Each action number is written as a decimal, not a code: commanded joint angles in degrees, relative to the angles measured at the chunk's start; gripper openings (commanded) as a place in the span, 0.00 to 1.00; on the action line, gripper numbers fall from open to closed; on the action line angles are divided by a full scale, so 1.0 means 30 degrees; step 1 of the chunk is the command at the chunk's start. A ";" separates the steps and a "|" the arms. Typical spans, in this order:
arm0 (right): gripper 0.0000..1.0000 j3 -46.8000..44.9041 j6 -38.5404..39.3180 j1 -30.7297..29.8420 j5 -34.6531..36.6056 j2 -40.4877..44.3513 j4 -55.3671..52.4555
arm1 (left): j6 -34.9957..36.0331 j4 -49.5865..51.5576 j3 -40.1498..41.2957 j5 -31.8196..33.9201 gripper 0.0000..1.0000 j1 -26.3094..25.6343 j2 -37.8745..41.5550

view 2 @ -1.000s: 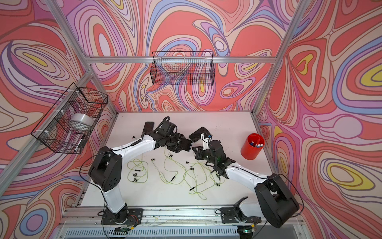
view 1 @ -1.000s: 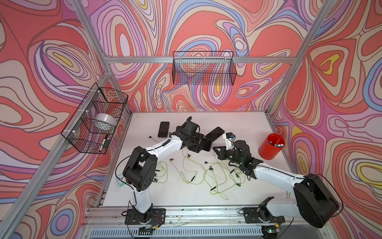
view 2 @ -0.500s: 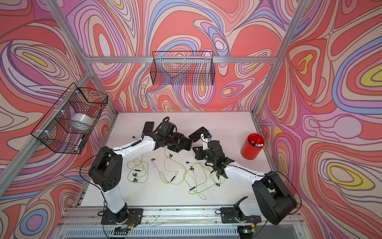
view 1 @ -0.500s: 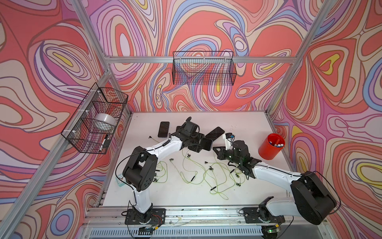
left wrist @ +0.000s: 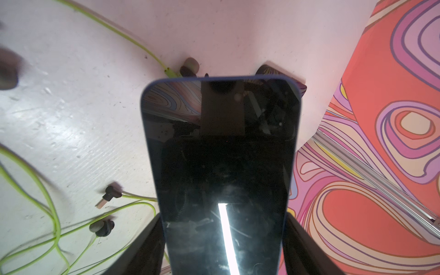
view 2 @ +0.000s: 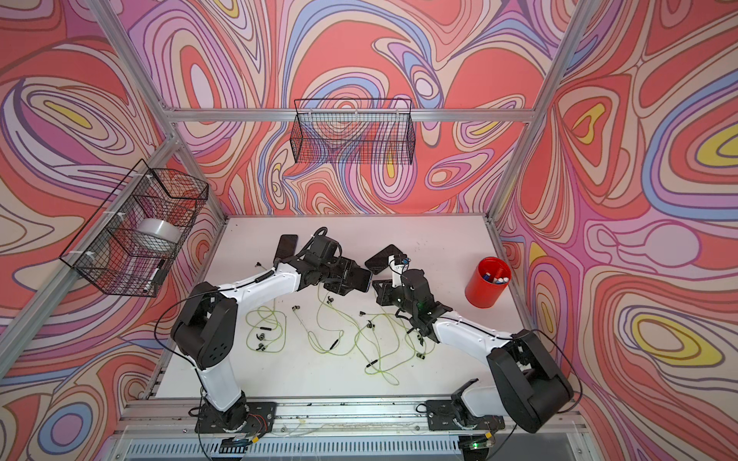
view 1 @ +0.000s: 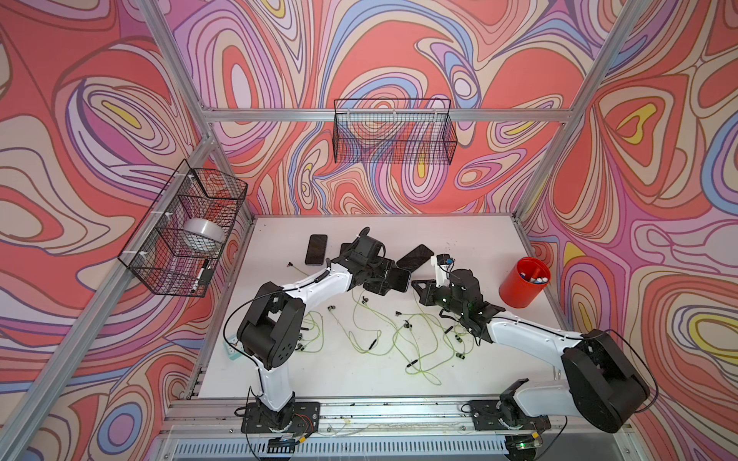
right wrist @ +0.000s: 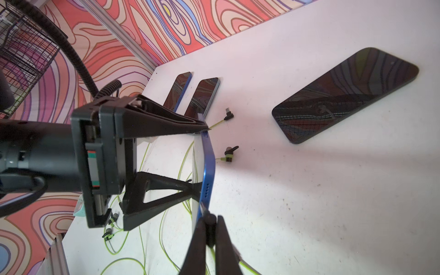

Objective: Plug wired earphones into phones
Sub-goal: Insert the wired earphone into the phone.

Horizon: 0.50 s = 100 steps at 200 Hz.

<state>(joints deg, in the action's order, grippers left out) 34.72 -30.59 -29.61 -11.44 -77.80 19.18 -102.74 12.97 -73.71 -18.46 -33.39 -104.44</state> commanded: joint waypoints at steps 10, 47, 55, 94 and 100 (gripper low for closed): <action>0.00 0.0554 -0.0131 -0.0096 0.0269 -0.0342 0.0127 | -0.0671 -0.1121 0.0251 -0.0375 0.00 -0.0151 0.0732; 0.00 0.0520 -0.0252 -0.0108 0.0196 -0.0643 -0.0065 | -0.1025 -0.1535 0.0394 -0.0322 0.00 -0.0187 0.0823; 0.00 0.0449 -0.0270 -0.0127 0.0210 -0.0653 -0.0067 | -0.1056 -0.1533 0.0372 -0.0316 0.00 -0.0187 0.0830; 0.00 0.0268 -0.0297 -0.0125 0.0327 -0.0544 -0.0278 | -0.1172 -0.1678 0.0430 -0.0263 0.00 -0.0179 0.0887; 0.00 0.0270 -0.0305 -0.0123 0.0318 -0.0550 -0.0302 | -0.1188 -0.1687 0.0430 -0.0263 0.00 -0.0180 0.0874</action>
<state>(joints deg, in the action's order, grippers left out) 35.27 -31.20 -29.61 -11.18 -78.98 19.09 -104.68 11.35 -72.58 -18.11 -33.39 -104.44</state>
